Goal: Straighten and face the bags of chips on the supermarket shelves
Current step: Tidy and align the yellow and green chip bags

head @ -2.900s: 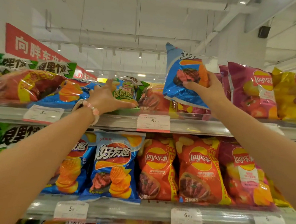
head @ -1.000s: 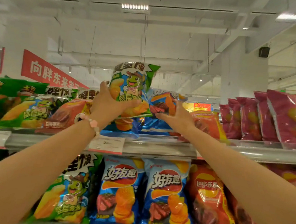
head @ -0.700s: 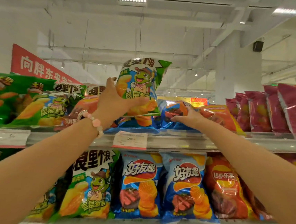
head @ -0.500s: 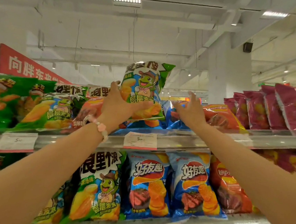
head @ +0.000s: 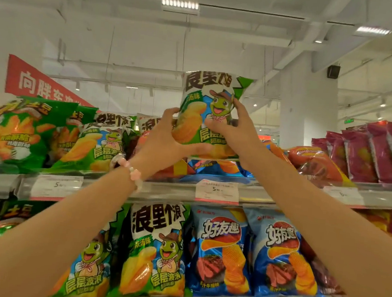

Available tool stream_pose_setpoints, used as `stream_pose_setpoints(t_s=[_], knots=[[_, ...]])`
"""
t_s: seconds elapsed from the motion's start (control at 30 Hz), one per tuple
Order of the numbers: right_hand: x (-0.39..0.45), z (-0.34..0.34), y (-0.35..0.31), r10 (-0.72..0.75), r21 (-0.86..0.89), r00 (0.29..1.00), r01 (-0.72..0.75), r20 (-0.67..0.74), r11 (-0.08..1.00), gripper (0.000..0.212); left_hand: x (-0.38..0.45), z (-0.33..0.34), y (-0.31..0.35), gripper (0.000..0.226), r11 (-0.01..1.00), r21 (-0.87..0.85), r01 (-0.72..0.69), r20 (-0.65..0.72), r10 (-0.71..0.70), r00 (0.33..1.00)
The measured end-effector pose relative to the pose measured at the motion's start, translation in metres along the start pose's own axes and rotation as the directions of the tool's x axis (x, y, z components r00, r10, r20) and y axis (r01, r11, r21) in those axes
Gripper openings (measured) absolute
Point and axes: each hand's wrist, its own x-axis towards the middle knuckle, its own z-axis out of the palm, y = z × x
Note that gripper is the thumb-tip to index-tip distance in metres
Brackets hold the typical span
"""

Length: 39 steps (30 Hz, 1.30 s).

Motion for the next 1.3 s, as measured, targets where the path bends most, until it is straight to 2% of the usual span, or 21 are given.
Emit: stream_pose_setpoints(t_s=[0.1,0.2,0.27,0.37,0.5,0.6,0.7,0.93,1.3], knots=[[0.005,-0.003,0.002,0.029,-0.010,0.999,-0.029,-0.024,1.000,0.077,0.004,-0.021,-0.020,0.127,0.984,0.164,0.065,0.007,-0.067,0.998],[0.011,-0.005,0.008,0.073,-0.024,0.996,-0.074,-0.044,0.997,0.083,0.008,-0.035,-0.042,0.130,0.893,0.421,0.159,0.064,-0.204,0.977],[0.014,-0.006,0.014,0.083,-0.045,0.995,-0.085,-0.049,0.995,0.085,0.011,-0.037,-0.054,0.127,0.827,0.522,0.209,0.076,-0.289,0.954],[0.021,-0.010,0.019,0.085,-0.032,0.995,-0.086,-0.046,0.996,0.080,0.016,-0.029,-0.063,0.124,0.786,0.587,0.193,0.048,-0.271,0.961],[0.030,-0.015,0.020,0.098,-0.035,0.994,-0.100,-0.041,0.994,0.074,0.024,-0.019,-0.065,0.140,0.811,0.526,0.257,0.084,-0.350,0.933],[0.031,-0.019,0.021,0.097,-0.029,0.994,-0.098,-0.040,0.995,0.072,0.029,-0.016,-0.068,0.146,0.828,0.502,0.251,0.097,-0.342,0.935],[0.032,-0.023,0.018,0.080,-0.043,0.996,-0.082,-0.048,0.996,0.070,0.031,-0.016,-0.073,0.133,0.863,0.457,0.217,0.102,-0.294,0.950],[0.036,-0.037,0.006,0.119,-0.055,0.992,-0.122,-0.043,0.991,0.073,0.023,-0.019,-0.080,0.106,0.932,0.335,0.135,-0.039,-0.129,0.991],[0.038,-0.028,-0.004,0.183,-0.077,0.983,-0.181,0.017,0.980,0.055,0.025,-0.049,-0.064,0.096,0.979,0.203,0.015,-0.209,0.028,0.977]])
